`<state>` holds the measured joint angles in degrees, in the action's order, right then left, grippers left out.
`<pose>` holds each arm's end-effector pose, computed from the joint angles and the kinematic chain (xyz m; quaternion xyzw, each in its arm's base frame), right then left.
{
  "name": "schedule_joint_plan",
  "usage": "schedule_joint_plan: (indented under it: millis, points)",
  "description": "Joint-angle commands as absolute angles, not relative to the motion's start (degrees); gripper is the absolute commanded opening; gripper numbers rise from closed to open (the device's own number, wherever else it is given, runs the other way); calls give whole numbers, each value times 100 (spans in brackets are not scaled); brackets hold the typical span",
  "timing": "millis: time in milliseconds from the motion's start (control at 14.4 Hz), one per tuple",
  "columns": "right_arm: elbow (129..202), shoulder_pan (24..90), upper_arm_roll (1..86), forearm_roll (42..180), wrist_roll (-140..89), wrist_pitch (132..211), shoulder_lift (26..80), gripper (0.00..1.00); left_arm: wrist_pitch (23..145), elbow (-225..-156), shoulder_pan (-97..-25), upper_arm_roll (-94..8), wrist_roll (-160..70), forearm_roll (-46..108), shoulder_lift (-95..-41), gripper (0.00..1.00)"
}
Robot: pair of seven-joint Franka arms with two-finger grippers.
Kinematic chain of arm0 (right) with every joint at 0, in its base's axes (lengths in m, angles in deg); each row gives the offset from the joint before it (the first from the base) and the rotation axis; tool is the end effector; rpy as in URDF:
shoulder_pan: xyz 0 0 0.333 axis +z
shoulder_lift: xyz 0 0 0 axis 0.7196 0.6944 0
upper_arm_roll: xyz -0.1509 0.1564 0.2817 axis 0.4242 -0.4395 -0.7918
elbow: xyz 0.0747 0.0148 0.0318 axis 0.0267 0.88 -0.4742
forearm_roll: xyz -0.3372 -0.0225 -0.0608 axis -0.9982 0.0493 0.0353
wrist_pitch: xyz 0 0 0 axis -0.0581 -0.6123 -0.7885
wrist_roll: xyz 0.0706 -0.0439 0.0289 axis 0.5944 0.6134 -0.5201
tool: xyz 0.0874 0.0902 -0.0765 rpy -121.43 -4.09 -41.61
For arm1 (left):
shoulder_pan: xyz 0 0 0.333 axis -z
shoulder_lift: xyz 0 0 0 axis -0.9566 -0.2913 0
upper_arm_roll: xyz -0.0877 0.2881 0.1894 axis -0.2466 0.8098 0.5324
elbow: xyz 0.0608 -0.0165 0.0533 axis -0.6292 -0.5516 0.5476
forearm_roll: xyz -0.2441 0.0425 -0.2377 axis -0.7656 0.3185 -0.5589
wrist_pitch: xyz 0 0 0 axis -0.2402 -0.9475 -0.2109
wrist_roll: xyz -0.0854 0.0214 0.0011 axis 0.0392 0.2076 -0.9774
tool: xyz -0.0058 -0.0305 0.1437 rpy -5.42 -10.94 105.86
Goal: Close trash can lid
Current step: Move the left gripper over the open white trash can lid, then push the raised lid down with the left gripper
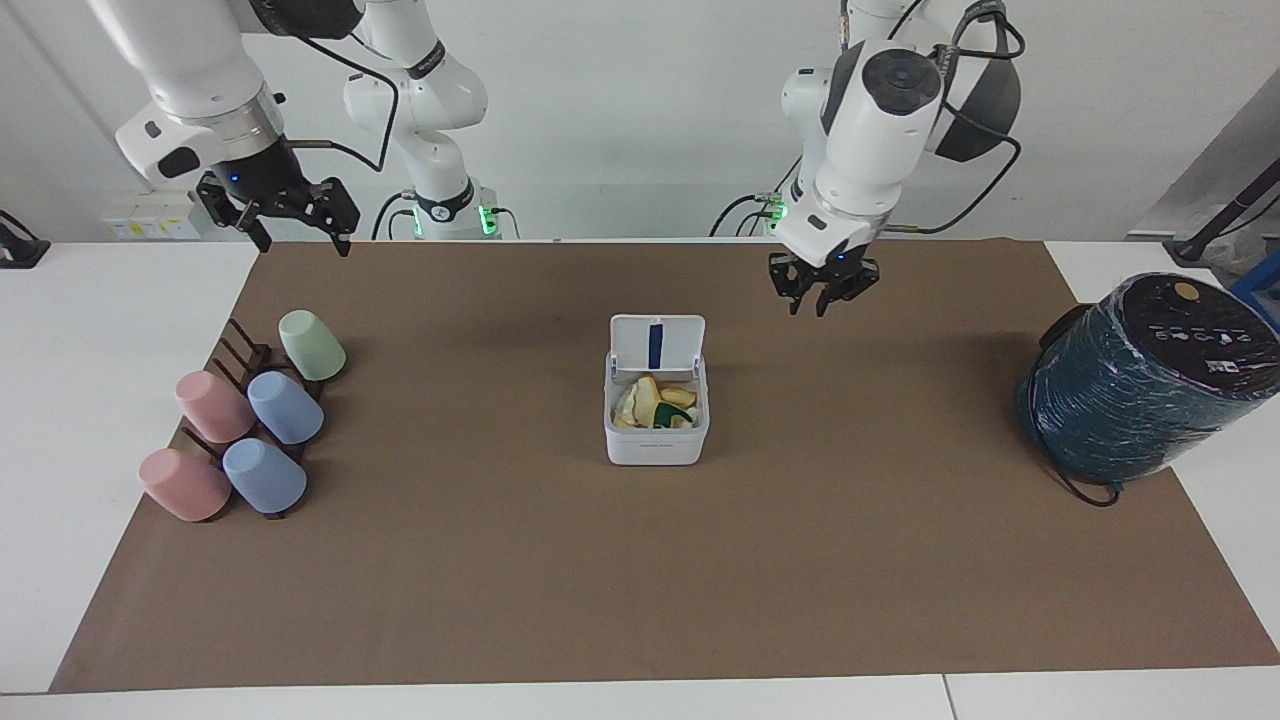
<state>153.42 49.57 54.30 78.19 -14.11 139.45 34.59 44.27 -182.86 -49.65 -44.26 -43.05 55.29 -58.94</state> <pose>0.4733 -0.0054 0.6311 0.9988 -0.0318 -0.0307 0.0189 0.4527 -0.2360 0.5427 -0.9958 0.0850 0.0341 0.0062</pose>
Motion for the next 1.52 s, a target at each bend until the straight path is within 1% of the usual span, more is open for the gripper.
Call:
schedule_joint_plan:
  millis: [0,347,554,832,1109,1455]
  points:
    - [15397,4936,5435,7831,-1527,13900,3369,100,4652,-18890,-4452,-4321,-3759,5465,-5476,30]
    - [15397,4936,5427,7831,-1527,13900,3369,100,5792,-19392,-3888,-4321,-2853,5088,-5432,30]
    - [15397,4936,5427,7831,-1527,13892,3369,100,6670,-19673,-3791,-4330,-2711,5035,-5519,30]
    - [15397,4936,5427,7831,-1527,13900,3369,100,7523,-19691,-3852,-4321,-2703,4780,-5730,30]
    - [15397,4936,5427,7831,-1527,13900,3369,100,8613,-19682,-3870,-4321,-2492,4455,-6152,30]
    - [15397,4936,5427,7831,-1527,13900,3369,100,9213,-19621,-4002,-4321,-2500,4139,-6425,29]
